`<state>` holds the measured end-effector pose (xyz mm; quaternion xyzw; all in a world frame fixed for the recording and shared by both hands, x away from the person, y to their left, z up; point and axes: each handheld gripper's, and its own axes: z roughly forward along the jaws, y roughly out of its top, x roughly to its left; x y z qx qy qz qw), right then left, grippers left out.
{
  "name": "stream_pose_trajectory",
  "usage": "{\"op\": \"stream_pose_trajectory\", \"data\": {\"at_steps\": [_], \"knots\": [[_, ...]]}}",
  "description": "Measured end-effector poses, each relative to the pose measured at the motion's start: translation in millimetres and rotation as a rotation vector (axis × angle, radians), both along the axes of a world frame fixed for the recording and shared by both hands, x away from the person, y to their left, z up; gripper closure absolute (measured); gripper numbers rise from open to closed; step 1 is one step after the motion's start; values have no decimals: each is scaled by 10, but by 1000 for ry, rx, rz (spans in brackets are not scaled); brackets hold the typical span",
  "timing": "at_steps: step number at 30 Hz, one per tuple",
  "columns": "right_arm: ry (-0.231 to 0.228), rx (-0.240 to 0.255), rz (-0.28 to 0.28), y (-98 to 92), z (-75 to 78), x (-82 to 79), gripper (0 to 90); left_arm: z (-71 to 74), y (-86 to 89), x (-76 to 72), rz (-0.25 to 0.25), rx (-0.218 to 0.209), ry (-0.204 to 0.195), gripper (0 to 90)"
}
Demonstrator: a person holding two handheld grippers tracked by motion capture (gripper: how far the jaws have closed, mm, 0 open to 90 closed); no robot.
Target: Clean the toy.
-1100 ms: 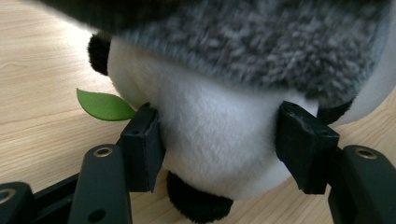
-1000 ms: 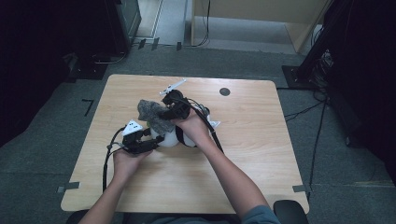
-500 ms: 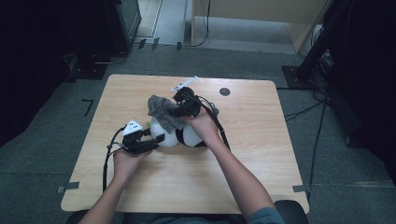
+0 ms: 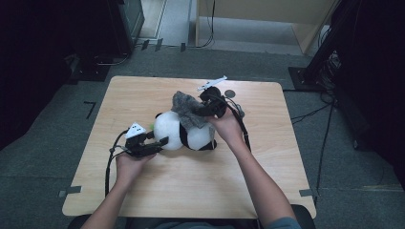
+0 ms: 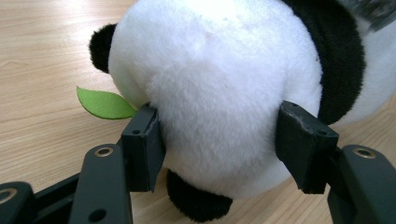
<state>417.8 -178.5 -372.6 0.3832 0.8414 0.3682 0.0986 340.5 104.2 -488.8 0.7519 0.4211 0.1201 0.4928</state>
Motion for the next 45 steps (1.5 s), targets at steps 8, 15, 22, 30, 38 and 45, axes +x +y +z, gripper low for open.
{"op": "stream_pose_trajectory", "data": {"at_steps": [8,15,22,30,38,45], "knots": [[-7,26,-38,-276,13,-50,725,-3,1,0,-3,-2,-1,378],[-15,60,-50,-466,-13,-143,739,-7,2,2,-8,6,-7,378],[-40,109,-48,-572,-67,-226,764,-11,1,4,-8,8,-13,379],[-71,147,15,-394,120,-323,769,-32,-2,-32,8,-10,-22,381],[-62,157,122,62,144,-326,767,-28,-33,-21,32,-42,-31,381],[-32,172,168,366,-14,-224,766,-35,-51,-58,44,-32,-42,381]]}}
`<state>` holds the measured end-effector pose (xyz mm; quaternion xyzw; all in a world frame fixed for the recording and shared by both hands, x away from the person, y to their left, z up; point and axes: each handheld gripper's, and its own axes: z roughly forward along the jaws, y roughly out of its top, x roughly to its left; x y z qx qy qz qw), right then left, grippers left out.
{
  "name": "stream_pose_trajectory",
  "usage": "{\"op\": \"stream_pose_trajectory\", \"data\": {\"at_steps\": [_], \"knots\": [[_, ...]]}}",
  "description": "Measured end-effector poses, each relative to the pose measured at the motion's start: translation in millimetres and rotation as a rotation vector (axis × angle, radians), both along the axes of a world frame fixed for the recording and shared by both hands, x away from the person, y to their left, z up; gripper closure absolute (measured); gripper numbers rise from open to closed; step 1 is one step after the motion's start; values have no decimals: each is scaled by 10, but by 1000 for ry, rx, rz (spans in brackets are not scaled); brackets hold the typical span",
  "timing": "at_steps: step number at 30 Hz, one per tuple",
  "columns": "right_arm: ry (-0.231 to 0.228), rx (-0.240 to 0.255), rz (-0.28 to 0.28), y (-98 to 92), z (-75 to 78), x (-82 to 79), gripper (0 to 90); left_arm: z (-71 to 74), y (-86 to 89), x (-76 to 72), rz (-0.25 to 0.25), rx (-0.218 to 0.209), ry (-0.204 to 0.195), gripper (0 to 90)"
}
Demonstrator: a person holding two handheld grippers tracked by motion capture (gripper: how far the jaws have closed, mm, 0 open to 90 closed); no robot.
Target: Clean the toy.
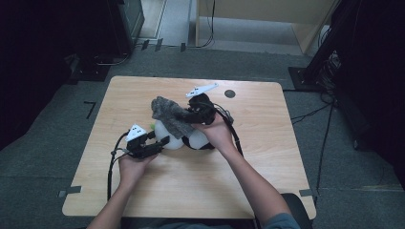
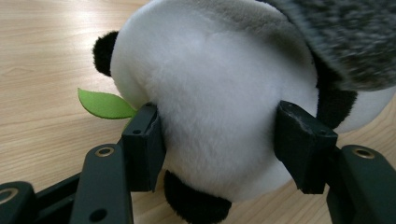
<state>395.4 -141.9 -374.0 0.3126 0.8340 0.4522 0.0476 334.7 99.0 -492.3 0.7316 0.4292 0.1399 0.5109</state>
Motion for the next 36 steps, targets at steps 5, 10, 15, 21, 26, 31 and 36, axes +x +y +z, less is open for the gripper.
{"op": "stream_pose_trajectory", "data": {"at_steps": [5,10,15,21,26,31,36], "knots": [[11,11,17,175,-84,27,761,5,-3,-7,0,8,-3,383],[1,-45,1,274,-209,86,758,12,-4,-5,-1,18,2,384],[4,-64,-13,196,-251,142,753,15,7,8,-10,36,14,386],[-31,-98,-36,22,-205,146,745,13,3,6,-12,53,12,385],[-25,-87,-62,-176,-167,138,760,18,1,2,-11,63,17,383],[-18,-67,-108,-382,-106,146,758,33,5,20,-16,66,35,368],[-10,-50,-150,-599,-68,118,757,47,14,40,-33,64,48,352]]}}
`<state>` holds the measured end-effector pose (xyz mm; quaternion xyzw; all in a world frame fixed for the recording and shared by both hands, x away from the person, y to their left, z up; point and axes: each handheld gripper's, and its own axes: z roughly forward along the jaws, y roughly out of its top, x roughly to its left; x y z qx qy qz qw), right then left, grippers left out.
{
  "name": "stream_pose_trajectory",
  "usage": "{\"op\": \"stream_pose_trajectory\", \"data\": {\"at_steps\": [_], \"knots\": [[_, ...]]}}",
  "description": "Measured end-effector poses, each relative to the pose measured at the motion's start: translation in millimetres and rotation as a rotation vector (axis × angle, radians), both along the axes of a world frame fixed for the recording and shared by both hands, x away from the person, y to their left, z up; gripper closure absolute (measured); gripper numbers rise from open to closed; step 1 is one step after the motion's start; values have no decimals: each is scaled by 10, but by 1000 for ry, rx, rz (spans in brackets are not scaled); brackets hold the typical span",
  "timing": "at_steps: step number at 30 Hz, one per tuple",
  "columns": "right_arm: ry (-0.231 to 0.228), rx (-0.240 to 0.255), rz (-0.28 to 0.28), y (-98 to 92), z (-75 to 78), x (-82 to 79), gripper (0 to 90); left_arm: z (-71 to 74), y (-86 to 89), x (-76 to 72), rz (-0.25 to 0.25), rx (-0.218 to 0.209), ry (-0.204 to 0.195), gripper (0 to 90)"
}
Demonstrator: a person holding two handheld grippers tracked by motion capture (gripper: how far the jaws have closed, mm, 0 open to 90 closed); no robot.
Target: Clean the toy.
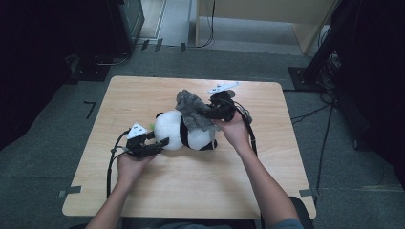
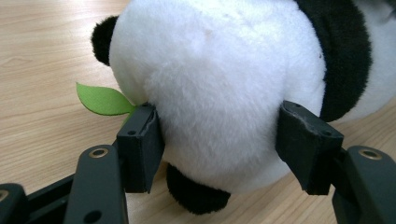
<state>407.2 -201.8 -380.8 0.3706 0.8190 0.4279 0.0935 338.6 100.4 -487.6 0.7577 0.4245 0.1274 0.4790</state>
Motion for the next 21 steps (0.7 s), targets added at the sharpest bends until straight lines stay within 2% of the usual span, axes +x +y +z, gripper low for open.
{"op": "stream_pose_trajectory", "data": {"at_steps": [9,13,19,21], "knots": [[7,28,-74,-309,-2,-76,758,27,5,6,-23,32,1,340],[15,41,-87,-365,-20,-111,758,5,17,-2,-22,22,-8,325],[-37,17,-128,-487,114,-246,758,-6,27,1,-23,10,-8,314],[-32,26,-149,-559,142,-282,759,-4,26,-1,-23,13,-10,313]]}}
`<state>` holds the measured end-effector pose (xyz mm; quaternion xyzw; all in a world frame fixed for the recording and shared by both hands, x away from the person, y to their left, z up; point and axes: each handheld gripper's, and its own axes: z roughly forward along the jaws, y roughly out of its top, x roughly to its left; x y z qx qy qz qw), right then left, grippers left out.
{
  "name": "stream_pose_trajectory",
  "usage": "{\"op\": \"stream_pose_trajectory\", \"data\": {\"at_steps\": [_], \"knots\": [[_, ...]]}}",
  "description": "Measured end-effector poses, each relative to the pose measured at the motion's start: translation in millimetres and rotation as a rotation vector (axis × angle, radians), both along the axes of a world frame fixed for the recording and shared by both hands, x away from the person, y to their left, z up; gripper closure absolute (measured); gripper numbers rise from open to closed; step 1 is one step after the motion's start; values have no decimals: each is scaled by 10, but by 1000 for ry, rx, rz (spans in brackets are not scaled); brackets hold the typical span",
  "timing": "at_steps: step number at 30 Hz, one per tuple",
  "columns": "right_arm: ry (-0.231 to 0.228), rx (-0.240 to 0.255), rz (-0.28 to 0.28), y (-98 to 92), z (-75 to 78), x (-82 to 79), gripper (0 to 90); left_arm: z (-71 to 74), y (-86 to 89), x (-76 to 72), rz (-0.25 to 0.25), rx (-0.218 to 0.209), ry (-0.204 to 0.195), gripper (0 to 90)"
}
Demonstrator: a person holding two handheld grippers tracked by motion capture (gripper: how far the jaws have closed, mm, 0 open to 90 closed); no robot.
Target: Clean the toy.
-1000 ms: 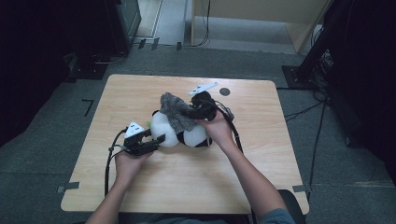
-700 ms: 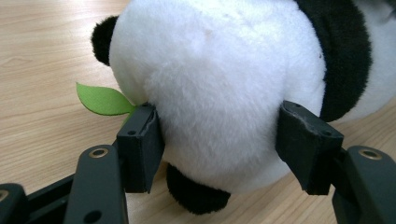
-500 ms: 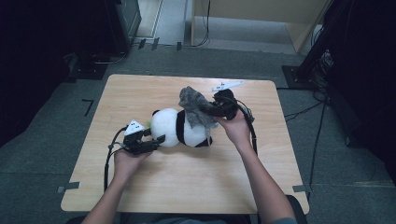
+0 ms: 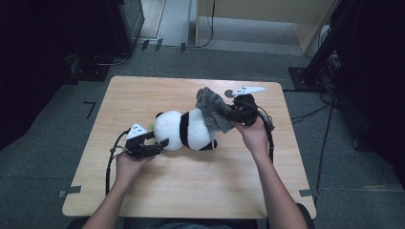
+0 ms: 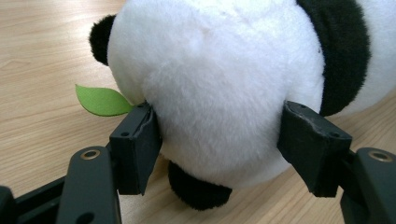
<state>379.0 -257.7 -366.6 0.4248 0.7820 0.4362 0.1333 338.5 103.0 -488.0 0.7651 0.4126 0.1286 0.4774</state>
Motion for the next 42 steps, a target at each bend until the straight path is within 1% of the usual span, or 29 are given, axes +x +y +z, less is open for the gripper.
{"op": "stream_pose_trajectory", "data": {"at_steps": [4,7,10,13,15,19,21,26,28,30,38,39,42], "knots": [[13,15,-30,-144,-15,-45,758,-1,2,1,-2,-1,0,311],[39,19,-39,-193,-119,-91,757,-3,0,4,-4,-3,-2,308],[62,29,-29,-165,-250,-97,752,-3,-2,2,-5,3,-5,306],[83,25,-24,-103,-383,-55,738,-4,-4,-2,-7,16,-7,304],[85,24,-17,-58,-451,-36,725,-6,-3,1,-6,14,-6,304],[91,28,-26,-52,-486,-17,694,-8,-3,4,-4,10,-6,304],[98,35,-26,-60,-502,-6,706,-8,-4,4,-3,9,-7,304],[104,5,-24,-58,-557,12,731,-11,-5,6,-2,4,-6,300],[117,-20,-30,-50,-602,24,732,-15,-2,10,-3,3,-7,293],[117,-20,-29,-48,-649,26,734,-17,-2,14,-4,0,-8,287],[186,-64,-23,-7,-819,56,742,-27,2,22,-11,1,-13,264],[194,-76,-21,-2,-837,60,742,-27,3,23,-11,2,-14,263],[220,-83,-19,0,-888,78,742,-28,2,25,-8,-4,-16,262]]}}
